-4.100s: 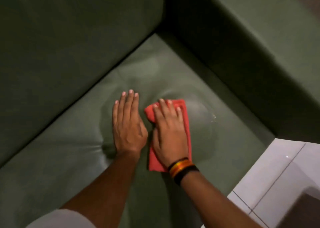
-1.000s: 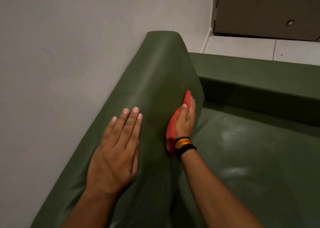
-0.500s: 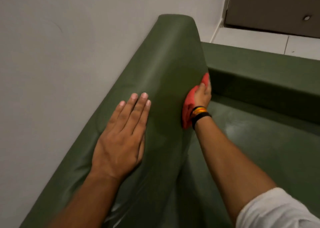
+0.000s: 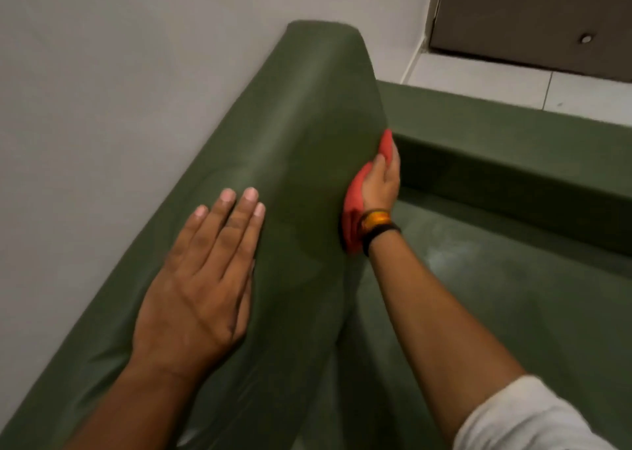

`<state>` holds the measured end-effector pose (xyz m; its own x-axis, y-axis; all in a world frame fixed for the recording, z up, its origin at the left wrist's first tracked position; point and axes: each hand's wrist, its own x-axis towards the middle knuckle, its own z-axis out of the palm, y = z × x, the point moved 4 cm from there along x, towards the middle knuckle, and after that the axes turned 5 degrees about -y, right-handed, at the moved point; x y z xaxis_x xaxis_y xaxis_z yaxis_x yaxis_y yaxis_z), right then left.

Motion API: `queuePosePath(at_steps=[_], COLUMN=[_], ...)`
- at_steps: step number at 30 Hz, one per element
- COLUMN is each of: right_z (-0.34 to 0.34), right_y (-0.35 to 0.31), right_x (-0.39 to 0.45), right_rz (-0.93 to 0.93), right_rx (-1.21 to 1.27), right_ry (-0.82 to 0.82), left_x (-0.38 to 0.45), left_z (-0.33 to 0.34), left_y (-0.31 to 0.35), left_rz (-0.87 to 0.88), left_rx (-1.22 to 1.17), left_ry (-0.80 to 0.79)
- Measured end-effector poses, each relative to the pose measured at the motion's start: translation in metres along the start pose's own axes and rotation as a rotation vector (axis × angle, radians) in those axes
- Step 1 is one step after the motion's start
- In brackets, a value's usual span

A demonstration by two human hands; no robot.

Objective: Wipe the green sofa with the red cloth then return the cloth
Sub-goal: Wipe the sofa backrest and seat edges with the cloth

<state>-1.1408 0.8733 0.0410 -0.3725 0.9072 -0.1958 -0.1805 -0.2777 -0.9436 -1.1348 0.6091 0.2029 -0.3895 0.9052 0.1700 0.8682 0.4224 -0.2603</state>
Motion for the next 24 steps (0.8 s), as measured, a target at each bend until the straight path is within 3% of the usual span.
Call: queuePosePath(at_steps=[2,4,5,8,10,13,17,24], right_z=[-0.025,-0.034,-0.029,0.013,0.025,-0.008,-0.059,-0.057], right_y=[0.029,0.036,0.029,-0.014,-0.026,0.012,0.069,0.043], right_x=[-0.017,-0.046,-0.054,-0.026,0.002,0.027,-0.014,-0.146], right_rz=[0.216,0.312,0.282,-0.060,-0.134,0.055,0.427,0.310], right_rx=[0.011,-0.059,-0.089,-0.134,-0.143,-0.086,-0.045,0.013], right_ry=[0.083,0.097,0.081,-0.029,-0.001,0.075,0.178,0.019], left_x=[0.000,-0.003,-0.003,-0.002,0.000,-0.001,-0.005,-0.009], left_z=[0.001,0.005,0.005,0.004,0.004,0.004,0.005,0.001], left_y=[-0.001,0.000,0.001,0.001,0.001,0.001,0.001,0.002], left_rz=[0.002,0.004,0.002,0.002,-0.005,-0.016,-0.019,-0.004], left_rx=[0.008,0.025,0.033,0.040,0.018,-0.009,0.005,0.036], left_ry=[-0.012,-0.020,-0.021,-0.019,-0.028,-0.006,0.003,0.006])
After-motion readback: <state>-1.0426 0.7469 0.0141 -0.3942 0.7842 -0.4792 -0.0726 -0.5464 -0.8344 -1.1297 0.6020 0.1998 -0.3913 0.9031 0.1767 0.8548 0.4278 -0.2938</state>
